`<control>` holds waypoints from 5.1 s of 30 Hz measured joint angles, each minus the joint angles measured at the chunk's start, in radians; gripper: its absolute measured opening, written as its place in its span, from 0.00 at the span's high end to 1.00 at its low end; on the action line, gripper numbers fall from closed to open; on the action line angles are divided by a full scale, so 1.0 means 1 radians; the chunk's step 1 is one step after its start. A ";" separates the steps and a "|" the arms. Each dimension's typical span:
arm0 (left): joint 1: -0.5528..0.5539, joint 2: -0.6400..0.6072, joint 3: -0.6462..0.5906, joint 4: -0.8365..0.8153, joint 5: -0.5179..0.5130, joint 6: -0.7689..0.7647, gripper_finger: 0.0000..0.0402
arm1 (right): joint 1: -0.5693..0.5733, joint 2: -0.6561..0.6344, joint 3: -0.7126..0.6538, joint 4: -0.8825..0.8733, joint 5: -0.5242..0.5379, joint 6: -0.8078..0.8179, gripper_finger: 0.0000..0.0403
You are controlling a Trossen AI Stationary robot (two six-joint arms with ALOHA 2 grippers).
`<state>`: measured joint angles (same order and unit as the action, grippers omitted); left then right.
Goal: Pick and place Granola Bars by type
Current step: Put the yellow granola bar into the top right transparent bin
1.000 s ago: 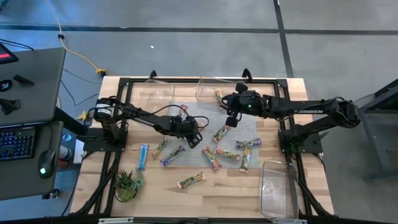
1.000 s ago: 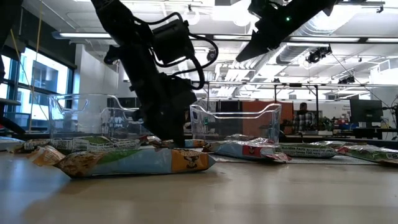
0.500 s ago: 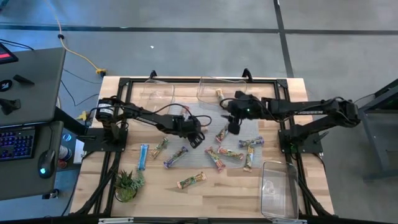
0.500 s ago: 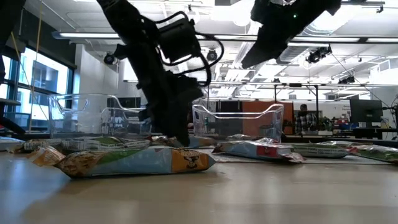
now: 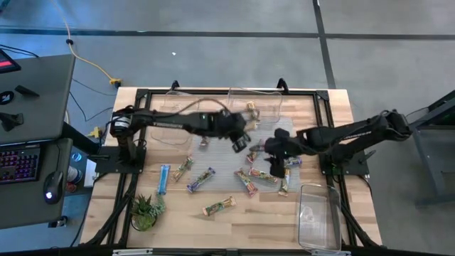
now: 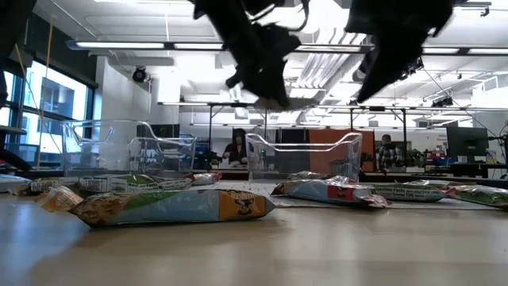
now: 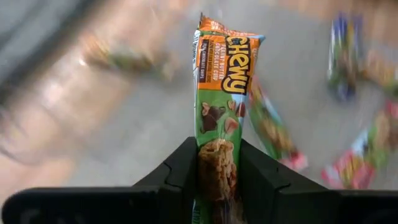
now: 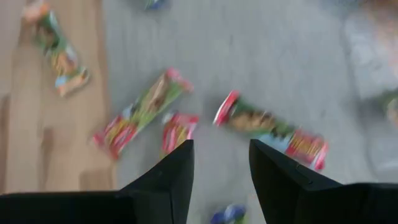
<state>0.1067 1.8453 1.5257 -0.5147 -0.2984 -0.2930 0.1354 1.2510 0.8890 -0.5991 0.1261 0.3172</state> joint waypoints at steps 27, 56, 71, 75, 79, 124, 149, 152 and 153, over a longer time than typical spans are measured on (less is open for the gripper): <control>0.357 0.213 0.052 0.173 0.324 0.156 0.78 | 0.140 0.001 -0.439 0.731 0.129 0.040 0.66; 0.358 0.214 0.050 0.281 0.309 0.167 0.65 | 0.140 0.000 -0.472 0.813 -0.051 -0.271 0.64; 0.354 0.206 0.168 0.335 0.380 0.168 0.48 | 0.185 0.000 -0.330 0.406 -0.180 -0.575 0.50; 0.349 0.206 0.268 0.323 0.475 0.182 0.48 | 0.190 0.000 -0.270 0.286 -0.149 -0.677 0.51; 0.349 0.205 0.376 0.298 0.558 0.184 0.48 | 0.190 0.000 -0.240 0.255 -0.149 -0.689 0.52; -0.478 -0.037 0.243 -0.555 0.121 -0.064 0.48 | 0.153 0.051 -0.177 0.459 0.082 -0.587 0.54; -0.670 0.119 -0.318 0.296 -0.061 -0.452 0.48 | 0.140 0.051 -0.179 0.589 0.082 -0.585 0.52; -0.670 0.136 -0.317 0.267 -0.082 -0.490 0.48 | 0.140 0.051 -0.179 0.589 0.081 -0.586 0.52; -0.670 0.140 -0.316 0.250 -0.092 -0.498 0.48 | 0.140 0.051 -0.179 0.590 0.081 -0.587 0.52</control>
<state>-0.5630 1.9855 1.2094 -0.2643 -0.3902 -0.7909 0.2752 1.3022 0.7101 -0.0093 0.2072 -0.2694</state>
